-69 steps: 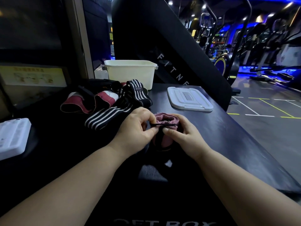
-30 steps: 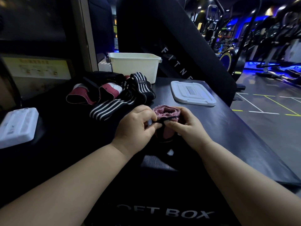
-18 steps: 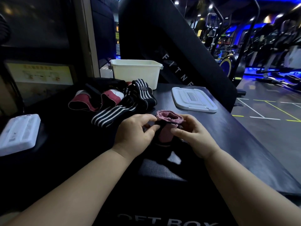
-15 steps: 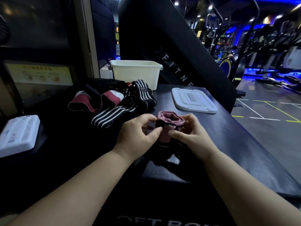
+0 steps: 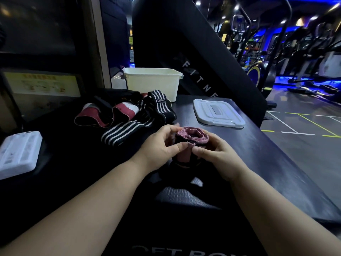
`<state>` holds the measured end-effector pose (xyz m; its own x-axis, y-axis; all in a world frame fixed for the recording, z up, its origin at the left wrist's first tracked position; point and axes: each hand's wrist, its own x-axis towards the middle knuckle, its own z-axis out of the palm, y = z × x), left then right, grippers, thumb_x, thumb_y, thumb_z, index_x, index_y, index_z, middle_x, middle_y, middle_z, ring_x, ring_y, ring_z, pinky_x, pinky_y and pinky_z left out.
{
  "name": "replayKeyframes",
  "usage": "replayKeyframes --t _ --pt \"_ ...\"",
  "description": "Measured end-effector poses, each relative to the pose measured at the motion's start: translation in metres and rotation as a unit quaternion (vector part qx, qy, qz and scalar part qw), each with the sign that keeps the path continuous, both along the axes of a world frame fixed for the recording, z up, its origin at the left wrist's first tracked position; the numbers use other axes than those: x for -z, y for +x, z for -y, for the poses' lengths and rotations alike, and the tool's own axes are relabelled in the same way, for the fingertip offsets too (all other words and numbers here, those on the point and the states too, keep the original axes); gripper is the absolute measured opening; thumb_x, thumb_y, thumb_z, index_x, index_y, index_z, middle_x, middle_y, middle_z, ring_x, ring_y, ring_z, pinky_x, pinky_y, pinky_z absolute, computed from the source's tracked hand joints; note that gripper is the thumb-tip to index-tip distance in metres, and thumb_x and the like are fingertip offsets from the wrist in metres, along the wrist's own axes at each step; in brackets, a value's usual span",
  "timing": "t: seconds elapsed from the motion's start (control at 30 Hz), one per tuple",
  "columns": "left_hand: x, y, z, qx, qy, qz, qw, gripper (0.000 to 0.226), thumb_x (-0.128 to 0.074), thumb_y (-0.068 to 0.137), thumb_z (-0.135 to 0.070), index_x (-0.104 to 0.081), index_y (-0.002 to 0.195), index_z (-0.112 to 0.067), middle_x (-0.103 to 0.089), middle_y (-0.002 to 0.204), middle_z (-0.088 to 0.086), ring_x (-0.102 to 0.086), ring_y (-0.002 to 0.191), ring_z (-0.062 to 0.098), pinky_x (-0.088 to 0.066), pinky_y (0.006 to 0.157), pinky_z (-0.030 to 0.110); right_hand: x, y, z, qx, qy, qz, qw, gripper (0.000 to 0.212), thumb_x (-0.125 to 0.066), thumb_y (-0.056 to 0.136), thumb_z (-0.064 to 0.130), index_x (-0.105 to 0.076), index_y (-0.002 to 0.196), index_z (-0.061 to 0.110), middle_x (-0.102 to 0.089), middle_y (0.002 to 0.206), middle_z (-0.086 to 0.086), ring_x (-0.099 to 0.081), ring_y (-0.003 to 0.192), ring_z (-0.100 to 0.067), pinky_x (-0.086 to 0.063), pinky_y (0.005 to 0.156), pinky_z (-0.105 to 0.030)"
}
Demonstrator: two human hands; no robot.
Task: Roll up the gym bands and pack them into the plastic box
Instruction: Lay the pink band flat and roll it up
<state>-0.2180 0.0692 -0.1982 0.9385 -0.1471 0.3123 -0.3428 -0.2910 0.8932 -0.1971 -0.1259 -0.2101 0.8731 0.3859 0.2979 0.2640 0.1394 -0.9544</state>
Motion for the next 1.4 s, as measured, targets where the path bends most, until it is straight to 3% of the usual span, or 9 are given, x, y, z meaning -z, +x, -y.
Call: replayKeyframes --t 0.17,0.3,0.4,0.53,0.67,0.8,1.0,1.1,1.4 --pt "0.005 -0.003 0.002 0.036 -0.027 -0.033 0.998 0.051 -0.073 0.084 -0.014 -0.048 0.127 -0.021 -0.064 0.123 -0.003 -0.060 0.115 0.003 -0.045 0.106 0.032 0.000 0.000 0.006 -0.048 0.004 -0.014 0.999 0.054 -0.067 0.074 -0.002 -0.057 0.126 0.010 -0.070 0.114 -0.009 -0.065 0.106 -0.021 -0.053 0.087 -0.028" --pt "0.006 -0.003 0.003 0.021 -0.002 -0.020 1.000 0.054 -0.074 0.084 -0.012 -0.046 0.130 -0.017 -0.063 0.121 -0.005 -0.059 0.111 -0.005 -0.045 0.098 0.018 0.002 0.002 0.005 -0.010 -0.009 -0.001 1.000 0.060 -0.073 0.072 0.001 -0.055 0.129 0.004 -0.067 0.118 -0.017 -0.065 0.109 -0.027 -0.054 0.092 -0.036" --pt "0.006 -0.002 0.007 0.000 0.027 0.004 1.000 0.051 -0.072 0.086 -0.011 -0.047 0.130 -0.013 -0.063 0.117 -0.008 -0.057 0.105 -0.012 -0.044 0.091 0.008 0.001 0.002 0.004 0.036 -0.025 0.011 0.999 0.053 -0.076 0.074 -0.006 -0.057 0.123 0.002 -0.072 0.100 -0.007 -0.069 0.086 -0.013 -0.056 0.074 -0.025" --pt "0.008 0.000 0.009 -0.036 0.032 0.024 0.999 0.043 -0.071 0.087 -0.015 -0.050 0.125 -0.015 -0.067 0.112 -0.003 -0.062 0.107 0.005 -0.049 0.100 0.031 0.001 0.001 0.002 0.063 -0.024 0.007 0.998 0.046 -0.072 0.074 -0.011 -0.059 0.118 -0.002 -0.070 0.084 -0.001 -0.065 0.066 -0.007 -0.053 0.060 -0.021" --pt "0.010 -0.001 0.010 -0.039 0.030 0.031 0.998 0.046 -0.068 0.081 -0.030 -0.050 0.123 -0.020 -0.067 0.112 -0.003 -0.063 0.108 0.008 -0.049 0.100 0.036 0.000 -0.002 -0.001 0.066 -0.016 0.004 0.998 0.051 -0.076 0.068 -0.001 -0.060 0.116 0.004 -0.072 0.092 -0.004 -0.069 0.076 -0.011 -0.054 0.065 -0.022" --pt "0.013 -0.003 0.008 -0.016 0.038 0.020 0.999 0.048 -0.066 0.087 -0.026 -0.047 0.131 -0.022 -0.067 0.116 -0.002 -0.061 0.111 0.005 -0.047 0.102 0.035 0.001 -0.003 -0.001 0.055 -0.023 -0.002 0.998 0.057 -0.078 0.064 0.010 -0.060 0.118 0.013 -0.073 0.101 -0.003 -0.069 0.091 -0.015 -0.055 0.073 -0.026" --pt "0.013 -0.006 0.009 -0.006 0.033 0.015 0.999 0.057 -0.064 0.080 -0.039 -0.045 0.132 -0.028 -0.063 0.120 -0.009 -0.058 0.112 -0.002 -0.045 0.099 0.019 0.000 -0.004 0.005 0.023 -0.041 0.008 0.999 0.066 -0.081 0.066 -0.005 -0.057 0.124 0.015 -0.070 0.116 -0.007 -0.066 0.107 -0.019 -0.055 0.088 -0.030" --pt "0.013 -0.005 0.009 -0.012 0.048 0.025 0.998 0.050 -0.067 0.089 -0.026 -0.044 0.133 -0.027 -0.062 0.118 -0.010 -0.057 0.108 -0.006 -0.041 0.094 0.009 0.000 -0.003 0.005 0.030 -0.047 0.011 0.998 0.063 -0.077 0.067 -0.012 -0.060 0.122 0.014 -0.071 0.112 -0.008 -0.068 0.102 -0.019 -0.055 0.088 -0.031" --pt "0.013 -0.006 0.012 -0.022 0.054 0.032 0.998 0.042 -0.061 0.094 -0.017 -0.044 0.130 -0.029 -0.063 0.119 -0.003 -0.058 0.110 0.006 -0.044 0.099 0.021 0.002 -0.001 0.001 0.067 -0.049 0.014 0.996 0.058 -0.079 0.065 -0.014 -0.062 0.116 0.008 -0.073 0.102 -0.010 -0.070 0.090 -0.020 -0.058 0.076 -0.030"
